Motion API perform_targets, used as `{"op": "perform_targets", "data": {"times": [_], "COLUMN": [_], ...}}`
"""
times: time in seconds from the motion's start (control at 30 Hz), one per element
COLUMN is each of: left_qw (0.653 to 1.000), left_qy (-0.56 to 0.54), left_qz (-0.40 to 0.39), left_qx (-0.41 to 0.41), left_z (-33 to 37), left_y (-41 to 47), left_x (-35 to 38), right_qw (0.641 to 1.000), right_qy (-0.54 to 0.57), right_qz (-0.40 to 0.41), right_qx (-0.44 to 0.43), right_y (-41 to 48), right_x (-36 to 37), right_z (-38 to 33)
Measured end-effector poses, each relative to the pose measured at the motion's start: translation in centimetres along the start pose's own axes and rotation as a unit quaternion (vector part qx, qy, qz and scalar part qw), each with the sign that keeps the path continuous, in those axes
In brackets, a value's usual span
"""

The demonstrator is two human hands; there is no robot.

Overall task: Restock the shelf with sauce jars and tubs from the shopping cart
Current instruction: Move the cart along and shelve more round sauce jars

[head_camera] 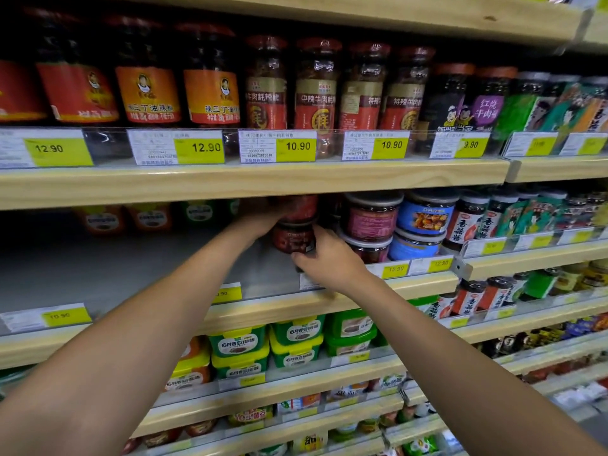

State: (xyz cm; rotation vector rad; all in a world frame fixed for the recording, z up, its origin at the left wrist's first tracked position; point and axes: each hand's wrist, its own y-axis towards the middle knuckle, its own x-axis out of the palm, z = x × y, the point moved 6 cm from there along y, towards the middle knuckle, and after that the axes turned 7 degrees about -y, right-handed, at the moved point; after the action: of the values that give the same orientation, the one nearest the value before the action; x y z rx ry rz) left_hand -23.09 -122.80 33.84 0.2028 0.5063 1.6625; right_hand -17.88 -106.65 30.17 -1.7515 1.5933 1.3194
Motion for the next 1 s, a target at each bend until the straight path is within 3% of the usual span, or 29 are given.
{"op": "perform_targets", "data": {"times": [0.3,0.7,1.0], "left_qw": [0.994,0.996,0.992], "left_qy": [-0.001,0.064,0.098], "left_qz": [-0.096,-0.056,-0.078], "left_qx": [-0.06,-0.019,-0.003], "left_z": [-3.1,-3.0,-3.1], "left_y": [0.0,0.3,0.1], "left_x": [-0.2,0.4,0.9], "right_qw": [0.997,0.993,0.991], "right_qy": [-0.055,-0.096,-0.106], "right_qz": [-0.027,-0.04,-0.049], "right_qx": [0.041,0.062,0.072], "right_y": [0.5,0.2,0.1], "right_x": [0.3,0.2,0.3], "right_z": [0.1,-0.3,-0.4]}}
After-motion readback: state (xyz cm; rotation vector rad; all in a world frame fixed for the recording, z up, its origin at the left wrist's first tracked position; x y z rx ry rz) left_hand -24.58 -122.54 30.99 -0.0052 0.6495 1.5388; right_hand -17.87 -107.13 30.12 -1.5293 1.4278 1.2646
